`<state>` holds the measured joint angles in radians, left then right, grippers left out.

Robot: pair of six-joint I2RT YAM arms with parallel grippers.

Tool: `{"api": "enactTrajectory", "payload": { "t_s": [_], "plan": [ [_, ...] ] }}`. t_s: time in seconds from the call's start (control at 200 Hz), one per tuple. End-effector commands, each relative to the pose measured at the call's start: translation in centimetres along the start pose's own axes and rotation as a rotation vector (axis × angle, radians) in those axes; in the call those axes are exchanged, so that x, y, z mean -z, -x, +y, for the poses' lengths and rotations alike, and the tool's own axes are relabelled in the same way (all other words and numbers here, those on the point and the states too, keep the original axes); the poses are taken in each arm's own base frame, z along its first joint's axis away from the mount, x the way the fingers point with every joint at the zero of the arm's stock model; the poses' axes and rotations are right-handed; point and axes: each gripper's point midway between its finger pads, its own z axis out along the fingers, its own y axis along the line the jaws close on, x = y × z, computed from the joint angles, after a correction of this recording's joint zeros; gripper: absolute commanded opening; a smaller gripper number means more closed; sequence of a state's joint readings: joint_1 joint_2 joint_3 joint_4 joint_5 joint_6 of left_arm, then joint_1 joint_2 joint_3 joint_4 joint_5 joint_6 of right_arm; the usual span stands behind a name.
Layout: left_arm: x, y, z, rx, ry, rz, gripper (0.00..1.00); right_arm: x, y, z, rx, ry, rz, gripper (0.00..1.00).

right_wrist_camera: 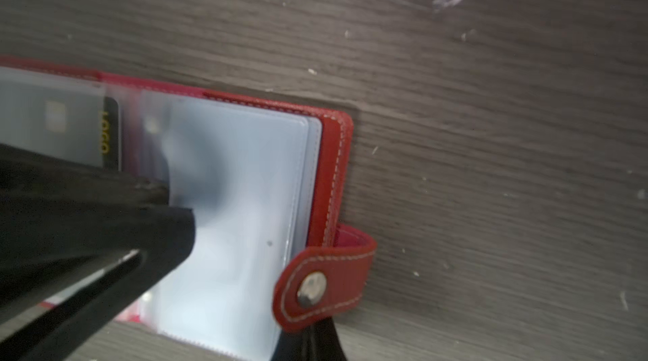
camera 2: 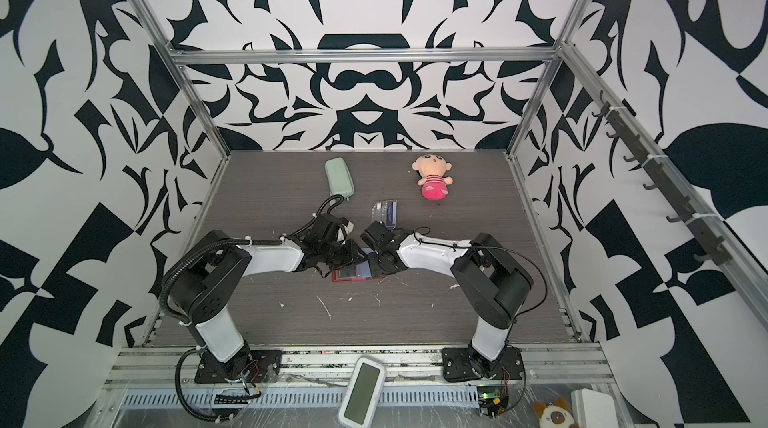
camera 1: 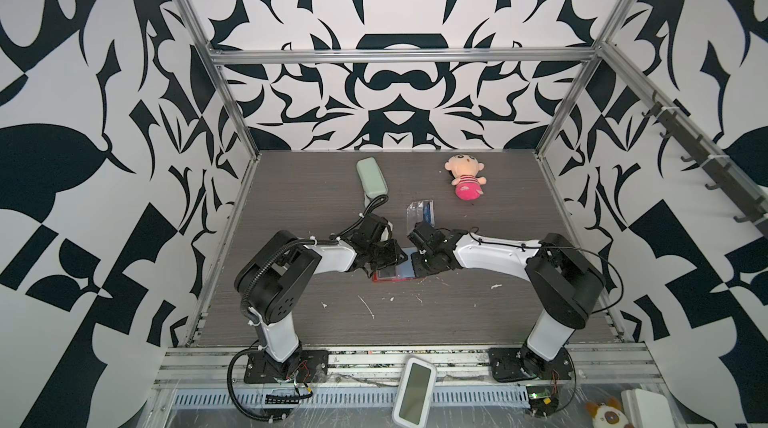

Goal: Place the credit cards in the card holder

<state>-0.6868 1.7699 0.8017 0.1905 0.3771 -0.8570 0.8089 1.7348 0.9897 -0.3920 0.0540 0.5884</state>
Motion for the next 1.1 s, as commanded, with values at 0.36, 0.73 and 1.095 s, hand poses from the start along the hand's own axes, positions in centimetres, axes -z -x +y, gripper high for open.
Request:
{"api": "enactTrajectory", "payload": {
  "t_s": [0.36, 0.73, 1.095],
  "plan": [
    [1.4, 0.4, -0.4, -0.010, 0.015, -0.047, 0.00, 2.1, 1.6, -0.4, -0.052, 0.019, -0.105, 0.00],
    [1.8, 0.4, -0.3, -0.023, 0.022, -0.062, 0.00, 3.1, 2.5, 1.4, -0.047, 0.127, -0.140, 0.00],
    [2.0, 0.3, -0.2, -0.024, 0.016, -0.068, 0.10, 2.2, 3.6, 3.9, -0.065, 0.257, -0.157, 0.00]
  ]
}}
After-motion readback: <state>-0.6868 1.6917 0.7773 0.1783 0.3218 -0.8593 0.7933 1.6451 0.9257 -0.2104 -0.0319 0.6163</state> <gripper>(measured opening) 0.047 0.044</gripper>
